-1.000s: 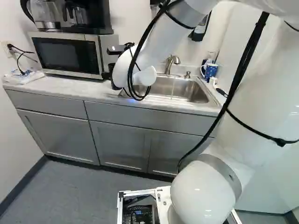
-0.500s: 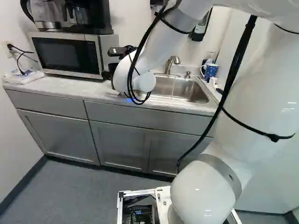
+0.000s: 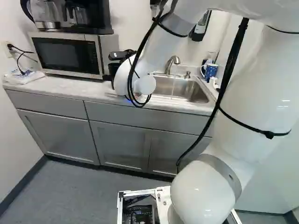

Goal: Rinse the cup and place it in the tray

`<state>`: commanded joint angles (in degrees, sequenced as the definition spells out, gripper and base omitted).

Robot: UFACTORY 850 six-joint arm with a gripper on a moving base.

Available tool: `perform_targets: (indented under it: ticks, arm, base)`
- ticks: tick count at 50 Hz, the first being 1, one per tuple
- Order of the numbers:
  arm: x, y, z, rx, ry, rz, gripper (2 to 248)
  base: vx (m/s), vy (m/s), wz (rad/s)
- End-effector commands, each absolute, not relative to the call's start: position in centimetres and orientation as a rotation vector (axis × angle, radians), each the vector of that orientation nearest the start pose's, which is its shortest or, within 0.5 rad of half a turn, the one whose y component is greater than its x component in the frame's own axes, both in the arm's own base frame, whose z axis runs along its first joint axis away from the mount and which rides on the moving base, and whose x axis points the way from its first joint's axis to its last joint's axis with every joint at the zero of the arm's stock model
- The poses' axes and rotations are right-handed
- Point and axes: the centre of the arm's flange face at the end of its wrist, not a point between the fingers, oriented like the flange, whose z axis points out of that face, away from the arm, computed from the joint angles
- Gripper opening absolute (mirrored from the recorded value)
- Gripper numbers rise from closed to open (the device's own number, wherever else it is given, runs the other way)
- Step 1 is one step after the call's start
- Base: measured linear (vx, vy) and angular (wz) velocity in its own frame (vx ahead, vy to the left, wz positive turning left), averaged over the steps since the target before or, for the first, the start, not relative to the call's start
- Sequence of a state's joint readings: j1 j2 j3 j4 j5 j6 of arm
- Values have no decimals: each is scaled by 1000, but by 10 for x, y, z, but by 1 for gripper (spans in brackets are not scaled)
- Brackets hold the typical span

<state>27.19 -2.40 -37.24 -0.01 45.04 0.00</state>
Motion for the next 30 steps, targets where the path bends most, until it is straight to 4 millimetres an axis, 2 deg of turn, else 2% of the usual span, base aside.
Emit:
perform_targets:
  ticks: [1,5,6,10,11,15,16,30]
  arm:
    - [419,215,474,-2140,-518,-1792,234]
    - [419,215,474,-2140,-518,-1792,234]
    - [419,215,474,-2140,-518,-1792,197]
    - [419,215,474,-2140,-518,-1792,197]
    - [419,215,474,-2140,-518,-1792,159]
    - [419,215,474,-2140,-518,-1792,159]
    - [419,215,474,-2140,-518,-1792,128]
    - [419,215,476,-2135,-516,-1797,123]
  base:
    - [0,0,0]
    - [0,0,0]
    - [0,0,0]
    - [0,0,0]
    - [0,0,0]
    - [0,0,0]
    - [0,0,0]
    - [0,0,0]
